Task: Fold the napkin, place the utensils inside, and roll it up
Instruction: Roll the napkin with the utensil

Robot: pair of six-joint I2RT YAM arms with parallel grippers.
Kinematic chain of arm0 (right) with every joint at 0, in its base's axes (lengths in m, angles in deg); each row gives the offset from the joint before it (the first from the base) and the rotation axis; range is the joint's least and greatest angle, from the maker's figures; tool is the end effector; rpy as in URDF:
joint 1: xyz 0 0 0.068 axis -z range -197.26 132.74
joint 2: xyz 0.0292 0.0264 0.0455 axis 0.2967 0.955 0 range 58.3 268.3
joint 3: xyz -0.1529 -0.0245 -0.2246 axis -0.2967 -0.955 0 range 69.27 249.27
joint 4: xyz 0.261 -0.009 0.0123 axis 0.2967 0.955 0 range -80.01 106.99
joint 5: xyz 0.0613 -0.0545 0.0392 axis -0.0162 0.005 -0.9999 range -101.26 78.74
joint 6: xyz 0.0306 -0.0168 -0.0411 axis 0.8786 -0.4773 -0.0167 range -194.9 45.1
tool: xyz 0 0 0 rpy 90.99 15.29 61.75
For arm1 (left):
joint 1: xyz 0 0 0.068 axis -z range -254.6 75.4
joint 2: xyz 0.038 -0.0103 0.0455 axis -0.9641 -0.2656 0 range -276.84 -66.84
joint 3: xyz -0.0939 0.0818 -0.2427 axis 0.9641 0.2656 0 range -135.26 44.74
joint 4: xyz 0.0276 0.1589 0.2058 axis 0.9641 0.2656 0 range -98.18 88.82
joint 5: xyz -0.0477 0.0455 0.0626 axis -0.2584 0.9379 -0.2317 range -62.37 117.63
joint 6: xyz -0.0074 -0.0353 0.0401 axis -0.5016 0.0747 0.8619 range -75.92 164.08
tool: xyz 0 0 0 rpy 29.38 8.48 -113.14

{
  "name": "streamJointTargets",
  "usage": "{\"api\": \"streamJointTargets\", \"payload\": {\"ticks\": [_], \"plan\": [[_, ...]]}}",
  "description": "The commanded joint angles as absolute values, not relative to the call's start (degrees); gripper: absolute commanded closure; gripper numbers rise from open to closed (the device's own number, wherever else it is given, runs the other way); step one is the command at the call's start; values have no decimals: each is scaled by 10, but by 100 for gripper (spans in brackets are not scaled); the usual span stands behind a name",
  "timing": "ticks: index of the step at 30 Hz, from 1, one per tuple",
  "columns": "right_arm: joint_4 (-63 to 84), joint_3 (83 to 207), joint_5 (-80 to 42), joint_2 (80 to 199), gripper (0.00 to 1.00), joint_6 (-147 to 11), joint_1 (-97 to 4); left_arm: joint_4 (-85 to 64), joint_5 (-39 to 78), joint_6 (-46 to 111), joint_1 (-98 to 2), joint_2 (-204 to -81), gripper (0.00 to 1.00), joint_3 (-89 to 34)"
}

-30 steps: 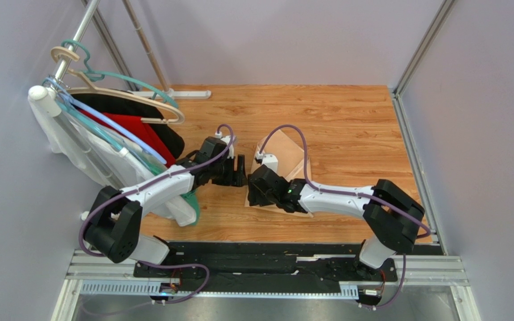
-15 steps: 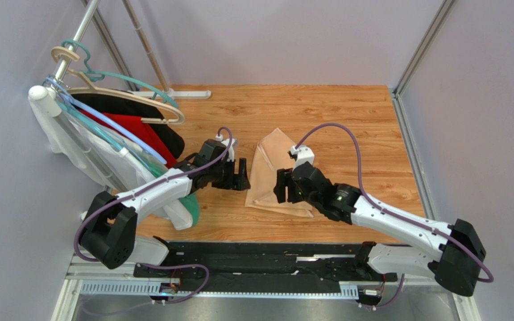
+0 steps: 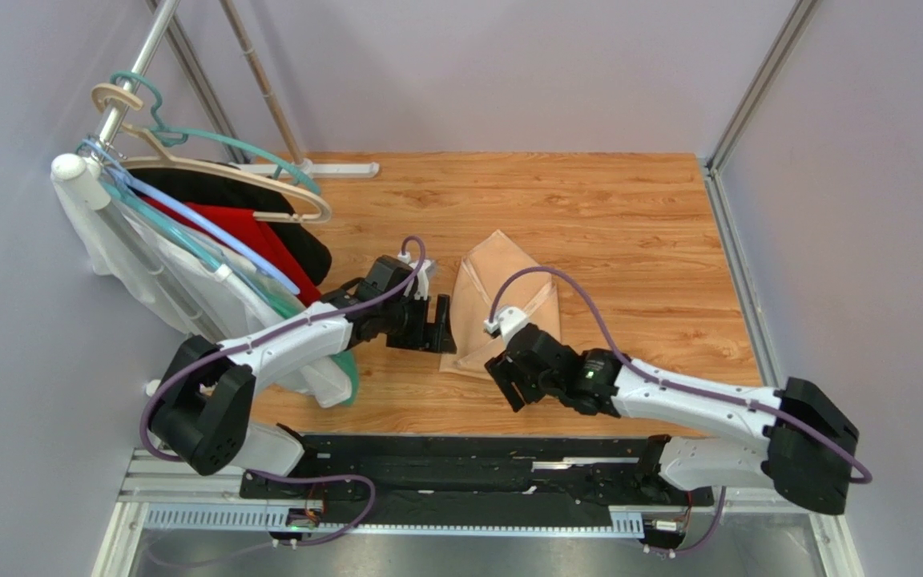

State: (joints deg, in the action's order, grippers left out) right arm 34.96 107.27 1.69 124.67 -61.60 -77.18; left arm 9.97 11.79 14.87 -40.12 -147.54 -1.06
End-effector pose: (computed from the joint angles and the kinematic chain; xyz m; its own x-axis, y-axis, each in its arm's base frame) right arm 0.1187 0.1892 0.2045 -0.5698 -0.5365 -0.6224 -0.6630 0.7476 -0.0375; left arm 0.2234 -0.1652 0.1964 -0.9068 0.0533 -0.4181 0.2719 0.8319 -0.4837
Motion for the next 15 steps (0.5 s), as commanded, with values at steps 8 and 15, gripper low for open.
{"api": "streamJointTargets", "payload": {"ticks": [8,15], "plan": [[254,1129,53,1347,34,-796,-819,168,41,152,-427,-1434,14,-55],[214,1105,38,1399,35,-836,-820,215,7,187,-458,-1431,14,-97]]}}
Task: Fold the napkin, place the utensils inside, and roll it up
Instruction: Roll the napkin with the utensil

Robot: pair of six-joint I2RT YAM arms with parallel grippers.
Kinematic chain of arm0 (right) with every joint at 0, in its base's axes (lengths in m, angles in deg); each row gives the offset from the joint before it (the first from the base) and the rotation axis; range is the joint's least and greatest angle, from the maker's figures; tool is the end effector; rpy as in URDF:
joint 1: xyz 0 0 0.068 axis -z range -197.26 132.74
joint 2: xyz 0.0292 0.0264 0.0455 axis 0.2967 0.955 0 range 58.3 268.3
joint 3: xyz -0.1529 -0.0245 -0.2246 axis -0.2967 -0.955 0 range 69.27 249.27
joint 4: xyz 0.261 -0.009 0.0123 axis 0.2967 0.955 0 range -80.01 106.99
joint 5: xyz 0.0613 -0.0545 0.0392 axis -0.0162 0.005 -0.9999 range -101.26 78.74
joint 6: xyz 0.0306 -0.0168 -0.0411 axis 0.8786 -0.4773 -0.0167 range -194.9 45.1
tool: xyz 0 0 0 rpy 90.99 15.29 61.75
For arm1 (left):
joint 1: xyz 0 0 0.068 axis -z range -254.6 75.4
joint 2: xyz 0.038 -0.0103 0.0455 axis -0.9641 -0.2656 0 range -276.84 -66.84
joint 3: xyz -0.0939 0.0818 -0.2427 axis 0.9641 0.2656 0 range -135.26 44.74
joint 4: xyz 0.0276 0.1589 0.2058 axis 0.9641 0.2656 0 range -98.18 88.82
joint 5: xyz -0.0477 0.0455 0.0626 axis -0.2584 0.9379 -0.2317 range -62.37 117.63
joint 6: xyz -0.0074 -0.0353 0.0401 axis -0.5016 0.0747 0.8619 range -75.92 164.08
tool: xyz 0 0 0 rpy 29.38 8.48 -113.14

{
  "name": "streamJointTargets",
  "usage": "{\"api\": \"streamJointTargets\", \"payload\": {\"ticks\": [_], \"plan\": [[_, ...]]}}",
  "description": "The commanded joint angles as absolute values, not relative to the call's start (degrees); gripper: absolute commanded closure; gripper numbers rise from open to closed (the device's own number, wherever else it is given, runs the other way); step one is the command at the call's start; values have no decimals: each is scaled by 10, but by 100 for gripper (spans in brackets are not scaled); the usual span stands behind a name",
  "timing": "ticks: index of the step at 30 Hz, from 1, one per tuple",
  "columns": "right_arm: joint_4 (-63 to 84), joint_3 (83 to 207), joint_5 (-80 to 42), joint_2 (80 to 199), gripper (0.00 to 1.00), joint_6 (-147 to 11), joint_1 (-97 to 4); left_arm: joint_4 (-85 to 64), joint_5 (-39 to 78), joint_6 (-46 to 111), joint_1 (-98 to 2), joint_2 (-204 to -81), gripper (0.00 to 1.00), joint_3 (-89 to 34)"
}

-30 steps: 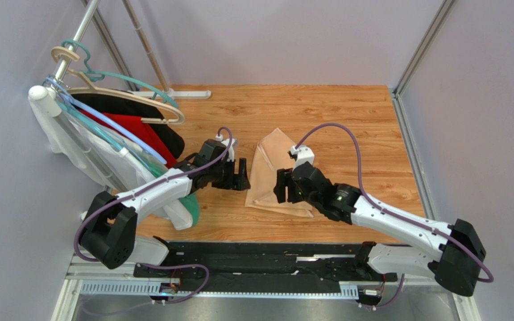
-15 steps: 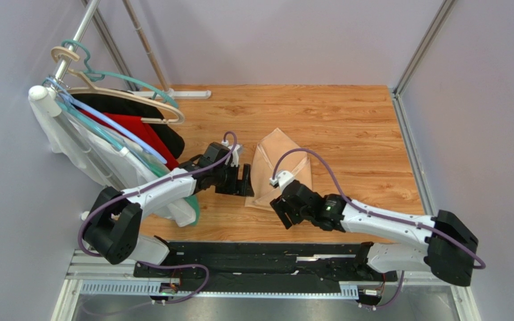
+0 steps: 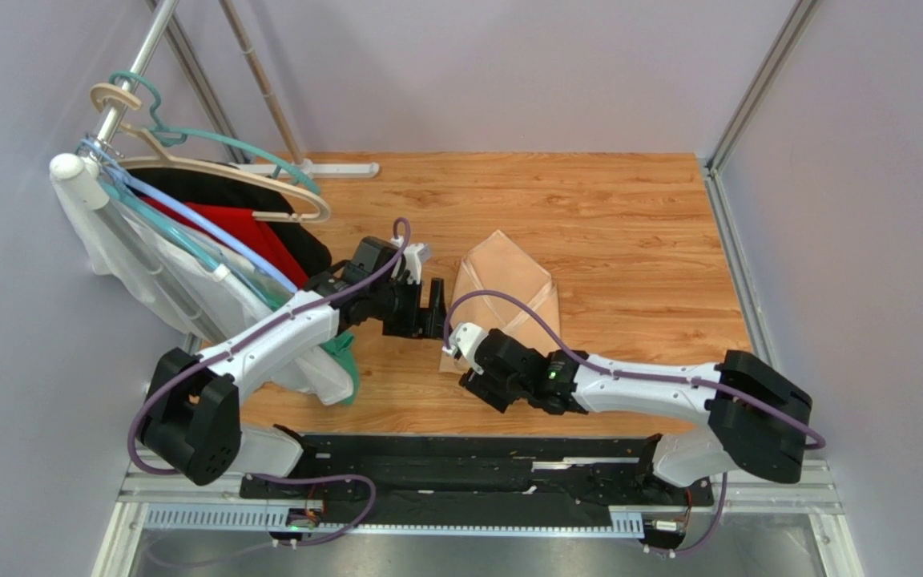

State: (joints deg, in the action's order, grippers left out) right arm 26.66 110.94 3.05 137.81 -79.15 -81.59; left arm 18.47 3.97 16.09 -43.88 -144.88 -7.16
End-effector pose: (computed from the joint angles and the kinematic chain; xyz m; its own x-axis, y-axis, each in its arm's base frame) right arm 0.1228 0.2353 0.1818 -0.2916 -0.7725 -0.5641 -0.8352 0.4931 -0.2436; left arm 0.2301 -0.1533 0.2327 -0.9221 0.0479 -0.3839 0.2760 0.7768 -0.5660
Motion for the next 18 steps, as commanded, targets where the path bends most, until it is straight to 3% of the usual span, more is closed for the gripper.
{"api": "streamJointTargets", "payload": {"ticks": [1,9,18], "plan": [[210,1101,51,1401,36,-840,-821,215,5,188,-466,-1430,14,-97],[159,1079,100,1406,36,-876,-822,204,-22,196,-506,-1422,14,-91],[190,1117,73,1457,41,-903,-820,192,-52,198,-524,-1429,14,-85]]}}
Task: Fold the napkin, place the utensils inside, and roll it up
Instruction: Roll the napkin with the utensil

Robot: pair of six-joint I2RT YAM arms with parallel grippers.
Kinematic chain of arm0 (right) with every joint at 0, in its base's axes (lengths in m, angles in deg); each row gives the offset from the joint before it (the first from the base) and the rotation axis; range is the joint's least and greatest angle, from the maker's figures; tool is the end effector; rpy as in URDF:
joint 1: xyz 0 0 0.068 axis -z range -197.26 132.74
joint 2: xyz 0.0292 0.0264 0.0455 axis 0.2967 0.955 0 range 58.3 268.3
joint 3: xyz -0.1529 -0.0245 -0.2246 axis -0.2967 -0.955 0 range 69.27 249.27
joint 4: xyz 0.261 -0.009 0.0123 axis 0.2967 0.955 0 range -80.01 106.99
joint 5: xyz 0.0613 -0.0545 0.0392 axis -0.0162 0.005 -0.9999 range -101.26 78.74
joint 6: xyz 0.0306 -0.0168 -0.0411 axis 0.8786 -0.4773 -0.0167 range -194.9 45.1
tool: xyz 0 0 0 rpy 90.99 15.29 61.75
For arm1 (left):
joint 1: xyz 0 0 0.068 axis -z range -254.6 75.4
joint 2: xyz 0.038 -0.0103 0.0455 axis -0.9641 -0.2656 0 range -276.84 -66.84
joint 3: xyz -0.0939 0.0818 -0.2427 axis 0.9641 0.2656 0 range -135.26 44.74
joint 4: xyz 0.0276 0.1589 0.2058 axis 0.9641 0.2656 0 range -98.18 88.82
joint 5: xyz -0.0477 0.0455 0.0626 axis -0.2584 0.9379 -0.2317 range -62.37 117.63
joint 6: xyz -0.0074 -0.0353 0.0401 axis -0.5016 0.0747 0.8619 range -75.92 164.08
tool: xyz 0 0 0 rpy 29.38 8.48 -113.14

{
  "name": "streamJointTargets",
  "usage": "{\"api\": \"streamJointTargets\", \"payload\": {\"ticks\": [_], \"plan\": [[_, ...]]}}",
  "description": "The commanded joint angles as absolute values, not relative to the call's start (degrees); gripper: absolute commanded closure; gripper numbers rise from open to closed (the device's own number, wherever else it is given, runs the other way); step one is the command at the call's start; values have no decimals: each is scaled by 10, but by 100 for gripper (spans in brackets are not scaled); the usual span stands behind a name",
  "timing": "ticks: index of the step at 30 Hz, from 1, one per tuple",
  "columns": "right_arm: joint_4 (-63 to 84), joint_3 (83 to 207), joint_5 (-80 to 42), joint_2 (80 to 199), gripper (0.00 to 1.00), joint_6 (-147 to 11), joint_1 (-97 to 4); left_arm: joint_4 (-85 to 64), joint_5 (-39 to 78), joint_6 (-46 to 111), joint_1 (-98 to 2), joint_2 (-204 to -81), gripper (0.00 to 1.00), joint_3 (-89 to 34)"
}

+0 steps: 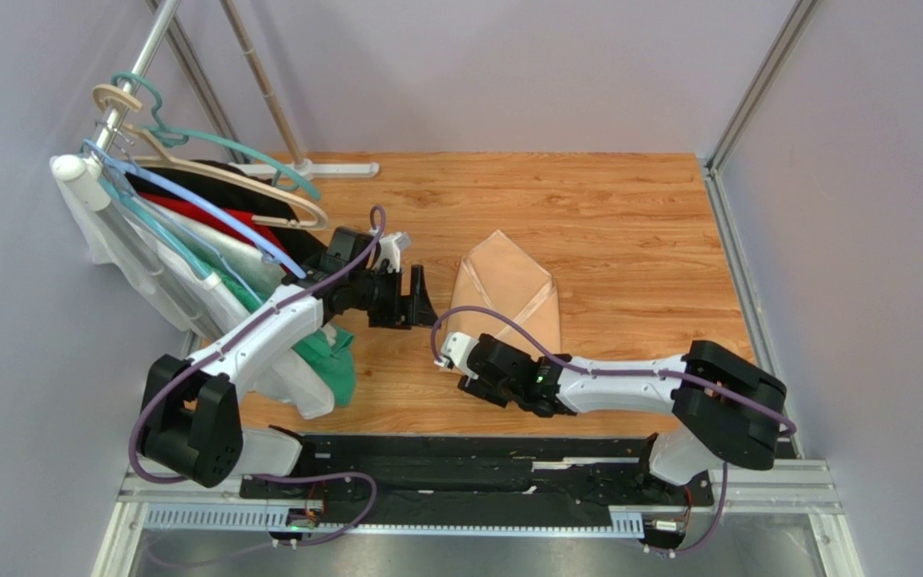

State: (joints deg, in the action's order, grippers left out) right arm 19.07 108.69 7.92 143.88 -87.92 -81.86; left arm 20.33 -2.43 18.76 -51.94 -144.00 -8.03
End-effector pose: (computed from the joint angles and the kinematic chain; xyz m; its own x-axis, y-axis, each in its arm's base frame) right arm 0.1280 0.2426 0.1531 -0.1692 -0.8524 -0.4947 -0.8325 0.3923 -0.3913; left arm 0.2446 -0.1214 0.2407 -0.9272 -0.0140 -0.3743 0.2386 0.7482 -0.6191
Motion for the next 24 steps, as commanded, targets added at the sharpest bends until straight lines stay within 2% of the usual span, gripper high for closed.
{"api": "streamJointTargets", "payload": {"ticks": [1,13,16,20,24], "plan": [[196,1122,74,1464,41,-903,-820,192,-52,198,-524,-1429,14,-85],[278,1184,-27,1516,43,-913,-783,194,-49,201,-526,-1411,14,-80],[293,1197,-40,1531,50,-915,-778,192,-49,194,-525,-1406,14,-75],[307,1204,-40,1537,67,-917,-777,179,-52,181,-525,-1394,15,-63],[317,1202,-36,1538,76,-917,-772,173,-51,168,-525,-1393,14,-53]]}}
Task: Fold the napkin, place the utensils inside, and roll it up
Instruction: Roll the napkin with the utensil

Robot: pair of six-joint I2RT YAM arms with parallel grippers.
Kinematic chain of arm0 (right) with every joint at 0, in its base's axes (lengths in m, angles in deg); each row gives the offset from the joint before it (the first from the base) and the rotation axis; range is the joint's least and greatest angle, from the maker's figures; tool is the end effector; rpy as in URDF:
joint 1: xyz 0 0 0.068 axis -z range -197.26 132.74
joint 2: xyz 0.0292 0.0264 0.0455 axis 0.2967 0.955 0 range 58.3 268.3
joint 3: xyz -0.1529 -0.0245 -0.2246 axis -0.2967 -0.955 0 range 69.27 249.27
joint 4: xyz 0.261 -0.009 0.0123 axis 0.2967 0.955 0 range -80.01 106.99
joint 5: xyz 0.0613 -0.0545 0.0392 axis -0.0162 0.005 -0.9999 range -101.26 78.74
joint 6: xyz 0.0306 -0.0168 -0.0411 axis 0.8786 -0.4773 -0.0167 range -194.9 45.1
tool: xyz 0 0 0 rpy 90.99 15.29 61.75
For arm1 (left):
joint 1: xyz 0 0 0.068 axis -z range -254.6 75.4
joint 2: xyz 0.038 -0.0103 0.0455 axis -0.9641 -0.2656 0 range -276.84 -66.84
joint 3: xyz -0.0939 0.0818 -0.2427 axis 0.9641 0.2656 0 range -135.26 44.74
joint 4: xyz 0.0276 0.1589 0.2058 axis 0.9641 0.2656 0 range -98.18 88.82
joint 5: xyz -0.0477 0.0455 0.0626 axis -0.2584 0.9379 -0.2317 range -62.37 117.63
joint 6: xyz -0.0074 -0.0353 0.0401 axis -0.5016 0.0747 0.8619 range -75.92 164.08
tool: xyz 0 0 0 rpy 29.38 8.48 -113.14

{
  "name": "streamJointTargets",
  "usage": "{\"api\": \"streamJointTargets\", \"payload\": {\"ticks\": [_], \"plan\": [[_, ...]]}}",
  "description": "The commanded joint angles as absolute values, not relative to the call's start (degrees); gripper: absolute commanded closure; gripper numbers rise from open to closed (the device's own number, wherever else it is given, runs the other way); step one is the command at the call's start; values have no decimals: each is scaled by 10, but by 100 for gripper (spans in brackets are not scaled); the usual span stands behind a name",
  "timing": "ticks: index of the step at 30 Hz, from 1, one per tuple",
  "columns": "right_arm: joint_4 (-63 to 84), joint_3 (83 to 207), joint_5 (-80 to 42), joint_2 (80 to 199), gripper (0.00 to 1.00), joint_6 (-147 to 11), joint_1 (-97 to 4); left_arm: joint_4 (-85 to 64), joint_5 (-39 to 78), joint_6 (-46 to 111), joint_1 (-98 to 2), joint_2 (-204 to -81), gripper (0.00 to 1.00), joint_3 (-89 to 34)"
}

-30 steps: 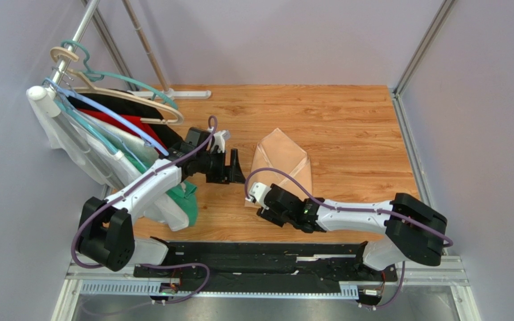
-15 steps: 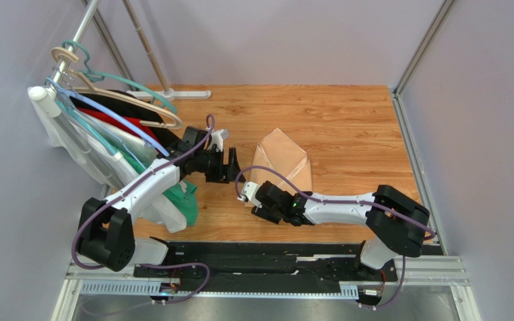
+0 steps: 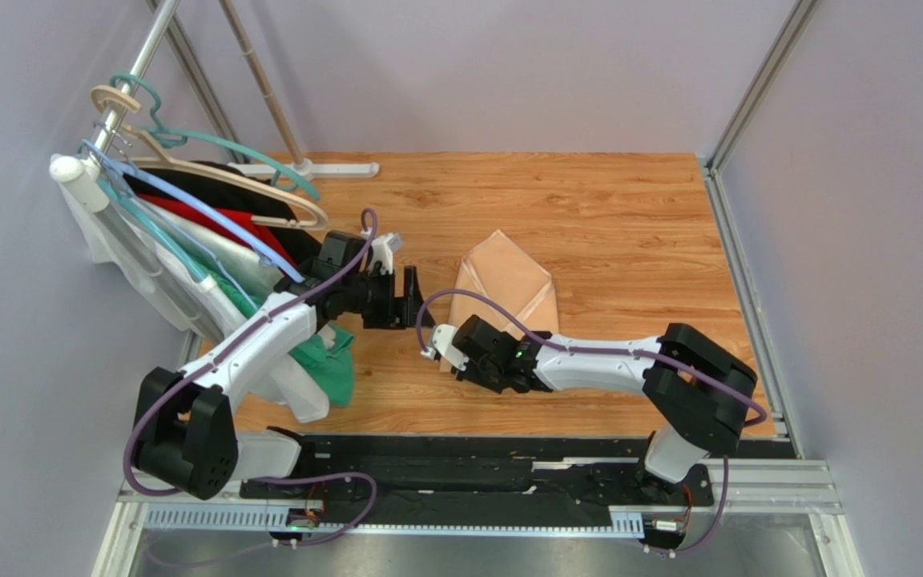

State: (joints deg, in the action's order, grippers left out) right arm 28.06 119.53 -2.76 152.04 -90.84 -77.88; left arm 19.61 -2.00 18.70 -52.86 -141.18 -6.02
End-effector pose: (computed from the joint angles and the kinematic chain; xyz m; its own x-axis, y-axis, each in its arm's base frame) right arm 0.1558 0.2662 0.1559 -0.1875 -0.8868 -0.4225 -0.9140 0.3151 -0.2557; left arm 0.2376 -0.1137 0.2426 -0.9165 -0.0356 -0.3984 0.2388 0.7503 -0.6165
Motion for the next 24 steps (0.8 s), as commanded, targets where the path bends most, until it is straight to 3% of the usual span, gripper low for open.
{"api": "streamJointTargets", "payload": {"ticks": [1,9,24], "plan": [[318,1202,-37,1538,78,-916,-771,166,-49,164,-525,-1392,15,-49],[320,1209,-104,1516,94,-885,-747,140,-13,136,-518,-1364,15,-16],[330,1250,-287,1532,98,-878,-634,29,62,56,-424,-1425,15,27]]}}
